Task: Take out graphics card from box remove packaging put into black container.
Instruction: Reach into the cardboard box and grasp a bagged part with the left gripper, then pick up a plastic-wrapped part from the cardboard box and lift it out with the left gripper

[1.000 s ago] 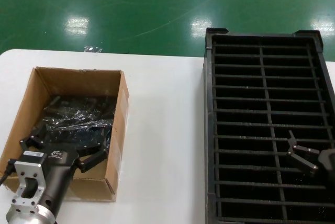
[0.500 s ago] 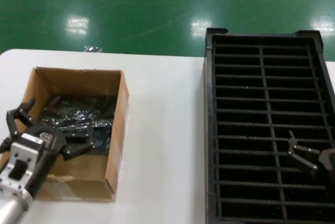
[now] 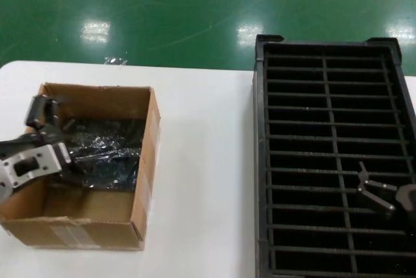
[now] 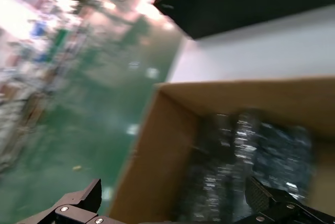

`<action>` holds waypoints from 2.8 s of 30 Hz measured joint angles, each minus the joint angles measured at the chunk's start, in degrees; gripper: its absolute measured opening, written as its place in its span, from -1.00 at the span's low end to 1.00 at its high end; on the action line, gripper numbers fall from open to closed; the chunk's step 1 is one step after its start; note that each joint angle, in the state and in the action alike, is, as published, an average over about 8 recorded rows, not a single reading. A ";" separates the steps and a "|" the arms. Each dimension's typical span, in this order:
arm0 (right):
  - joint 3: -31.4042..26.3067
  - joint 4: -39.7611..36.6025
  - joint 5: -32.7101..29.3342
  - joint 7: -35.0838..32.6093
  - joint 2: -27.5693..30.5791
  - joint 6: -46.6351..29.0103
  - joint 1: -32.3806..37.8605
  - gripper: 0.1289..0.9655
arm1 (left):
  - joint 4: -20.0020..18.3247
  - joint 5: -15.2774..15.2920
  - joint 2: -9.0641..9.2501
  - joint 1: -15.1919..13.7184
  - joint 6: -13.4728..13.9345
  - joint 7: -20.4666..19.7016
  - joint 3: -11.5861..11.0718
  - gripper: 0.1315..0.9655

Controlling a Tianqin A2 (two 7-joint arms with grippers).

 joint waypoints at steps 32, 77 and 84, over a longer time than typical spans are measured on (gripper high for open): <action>0.00 0.00 -0.01 0.01 0.00 0.00 0.00 1.00 | 25.11 4.64 9.09 -16.24 0.18 19.05 8.33 0.75; 0.00 0.00 -0.01 0.01 0.00 0.00 0.00 1.00 | 16.85 3.85 5.88 -11.26 -1.91 20.67 6.92 -0.96; 0.00 0.00 -0.01 0.01 0.00 0.00 0.00 1.00 | 4.72 8.46 2.19 -5.80 -3.60 15.08 4.34 -0.98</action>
